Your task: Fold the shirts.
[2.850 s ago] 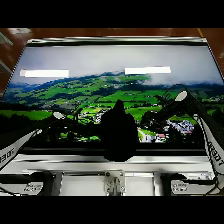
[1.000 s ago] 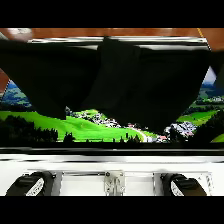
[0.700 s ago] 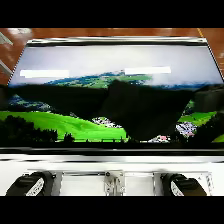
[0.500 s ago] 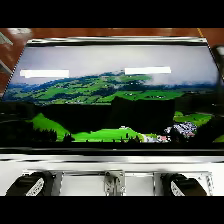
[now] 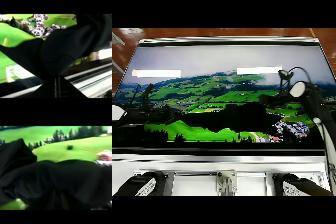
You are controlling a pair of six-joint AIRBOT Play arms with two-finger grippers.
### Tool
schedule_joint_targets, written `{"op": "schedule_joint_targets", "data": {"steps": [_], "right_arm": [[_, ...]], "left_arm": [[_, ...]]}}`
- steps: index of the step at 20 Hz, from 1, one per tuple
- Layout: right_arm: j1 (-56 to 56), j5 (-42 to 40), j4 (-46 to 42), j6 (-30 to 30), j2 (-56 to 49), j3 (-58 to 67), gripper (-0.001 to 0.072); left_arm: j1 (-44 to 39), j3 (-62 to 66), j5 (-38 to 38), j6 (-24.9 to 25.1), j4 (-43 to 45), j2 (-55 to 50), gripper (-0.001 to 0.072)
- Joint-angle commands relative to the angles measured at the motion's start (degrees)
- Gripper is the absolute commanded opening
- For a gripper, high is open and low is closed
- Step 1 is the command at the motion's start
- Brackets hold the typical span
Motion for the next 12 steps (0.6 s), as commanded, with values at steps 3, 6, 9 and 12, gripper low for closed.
{"op": "schedule_joint_targets", "data": {"steps": [3, 6, 9, 12], "right_arm": [[-4.7, 3.9, 5.8, -8.8, -5.8, 5.3, 0.0669], [-14.7, 17.3, -5.7, -9.6, -3.5, 9.0, 0.0668], [-24.9, 23.0, -5.4, -9.5, -3.4, 2.6, 0.0669], [-28.2, 15.7, 4.3, -10.3, -3.5, -7.3, 0.0669]], "left_arm": [[0.0, -1.5, 2.7, 5.5, -6.6, -4.1, 0.0035], [0.0, -1.0, 2.1, 5.5, -6.7, -4.1, 0.0035], [0.0, -1.0, 1.7, 5.5, -6.8, -4.2, 0.0035], [0.0, -1.0, 1.7, 5.5, -6.8, -4.2, 0.0035]]}}
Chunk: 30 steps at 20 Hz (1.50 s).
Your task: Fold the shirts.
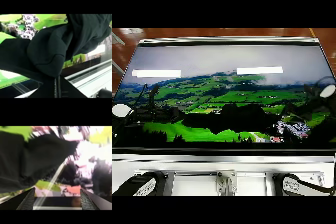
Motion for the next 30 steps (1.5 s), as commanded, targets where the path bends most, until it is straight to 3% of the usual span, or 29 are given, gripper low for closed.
{"op": "schedule_joint_targets", "data": {"steps": [1, 10, 11, 13, 15, 18, 22, 24, 27, 30], "right_arm": [[-4.3, -4.7, 7.0, -0.9, -0.4, -8.6, 0.0669], [3.3, -21.5, 18.9, -0.4, -9.5, -9.6, 0.0665], [4.0, -21.9, 18.8, -0.1, -10.1, -9.6, 0.0524], [4.4, -22.2, 19.0, -0.1, -10.1, -9.4, 0.006], [4.3, -19.1, 19.2, -3.3, -8.6, -7.3, 0.0061], [4.3, -11.3, 19.2, -10.4, -1.4, -1.0, 0.006], [4.3, -7.3, 18.7, -11.2, 15.1, 14.3, 0.006], [4.3, -10.6, 13.0, -7.9, 23.6, 23.8, 0.006], [4.3, -15.5, -1.6, 2.9, 33.0, 35.0, 0.006], [4.3, -15.8, -5.4, 5.5, 38.5, 39.4, 0.006]], "left_arm": [[0.0, 0.0, -0.1, 0.2, -0.2, -0.1, 0.0035], [0.0, 0.0, -0.1, 0.2, -0.3, -0.1, 0.0035], [0.0, 0.0, -0.1, 0.2, -0.3, -0.1, 0.0035], [0.1, 0.1, 0.2, 0.7, -0.2, -0.1, 0.0035], [0.1, 1.4, 0.0, 3.9, -0.1, 0.0, 0.0035], [0.1, 10.5, -0.3, 4.5, 3.2, 0.7, 0.0034], [0.6, 40.4, -1.6, 5.5, 8.9, 1.6, 0.0035], [3.2, 57.1, -0.8, 3.2, 11.4, 1.6, 0.0034], [9.2, 75.1, -3.0, -5.6, 19.4, 1.7, 0.0035], [13.4, 77.7, -6.9, -10.2, 21.2, 4.7, 0.0035]]}}
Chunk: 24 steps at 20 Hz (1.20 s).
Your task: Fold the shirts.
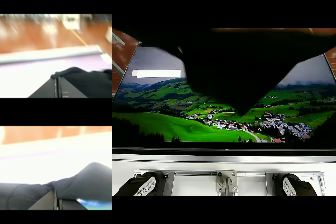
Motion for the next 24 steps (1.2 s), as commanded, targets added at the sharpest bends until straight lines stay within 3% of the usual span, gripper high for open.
{"op": "schedule_joint_targets", "data": {"steps": [1, 6, 9, 11, 15, 17, 20, 24], "right_arm": [[0.0, -3.0, -7.2, 4.7, 7.5, 6.5, 0.006], [0.0, -8.0, -7.4, 5.0, 7.4, 6.5, 0.006], [0.0, -4.2, -7.3, 5.2, 2.7, 6.5, 0.006], [0.0, 3.8, -7.5, 4.8, -1.9, 6.5, 0.006], [0.0, 29.6, -7.0, 2.5, -14.0, 5.3, 0.006], [0.0, 34.8, -4.9, 2.4, -19.2, 0.7, 0.006], [0.5, 26.7, 0.6, 0.9, -25.6, -7.6, 0.006], [2.9, 12.7, 3.9, 1.6, -35.1, -9.6, 0.0061]], "left_arm": [[3.6, 6.7, -3.6, -5.7, 4.4, 3.1, 0.0035], [3.6, 2.6, -14.0, -4.4, 3.8, 5.0, 0.0035], [3.6, -4.1, -19.5, -4.4, 5.9, 4.8, 0.0035], [3.6, -9.9, -19.5, -4.4, 8.4, 4.7, 0.0035], [3.6, -17.4, -14.3, -4.4, 6.9, 2.0, 0.0035], [3.6, -19.8, -9.8, -4.4, 3.5, -0.9, 0.0035], [2.4, -22.1, -4.1, -4.2, -0.8, -7.3, 0.0035], [-2.3, -23.1, -4.2, -2.4, -0.8, -20.4, 0.0036]]}}
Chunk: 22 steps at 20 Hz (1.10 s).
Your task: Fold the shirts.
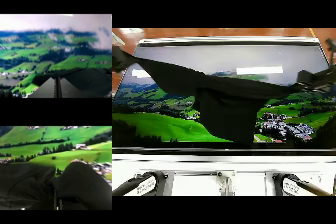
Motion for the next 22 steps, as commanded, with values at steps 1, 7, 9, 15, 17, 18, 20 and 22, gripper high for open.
{"op": "schedule_joint_targets", "data": {"steps": [1, 7, 9, 15, 17, 18, 20, 22], "right_arm": [[2.5, -10.6, 4.7, 0.2, -8.5, -2.3, 0.0061], [7.3, -14.8, 5.7, 0.0, -13.8, -2.3, 0.0061], [6.4, -12.8, 5.2, -0.3, -13.4, -2.2, 0.006], [3.9, -2.7, 3.7, -0.4, -12.0, -2.2, 0.0064], [4.1, -2.1, 3.4, -0.4, -12.0, -2.3, 0.0067], [4.0, -2.2, 3.6, -0.4, -12.0, -2.2, 0.0067], [4.0, -2.6, 3.5, -0.4, -12.0, -2.2, 0.0067], [4.0, -3.2, 3.5, -0.4, -12.1, -2.3, 0.0067]], "left_arm": [[-3.8, -1.2, 1.3, 0.9, -1.9, -11.0, 0.0035], [-4.5, -1.0, 0.8, -3.1, -2.0, -21.8, 0.0719], [-0.3, 1.4, -3.7, -3.5, -2.1, -21.6, 0.0715], [7.3, -6.1, -19.8, -3.0, -1.6, -14.2, 0.0715], [3.9, -22.3, -13.5, -2.6, -2.3, -7.6, 0.0716], [1.6, -30.9, -9.0, -2.6, -4.4, -4.7, 0.0716], [-3.5, -46.1, -0.6, -1.8, -13.1, -1.0, 0.0716], [-9.2, -55.1, 6.8, 1.8, -22.7, -0.7, 0.0716]]}}
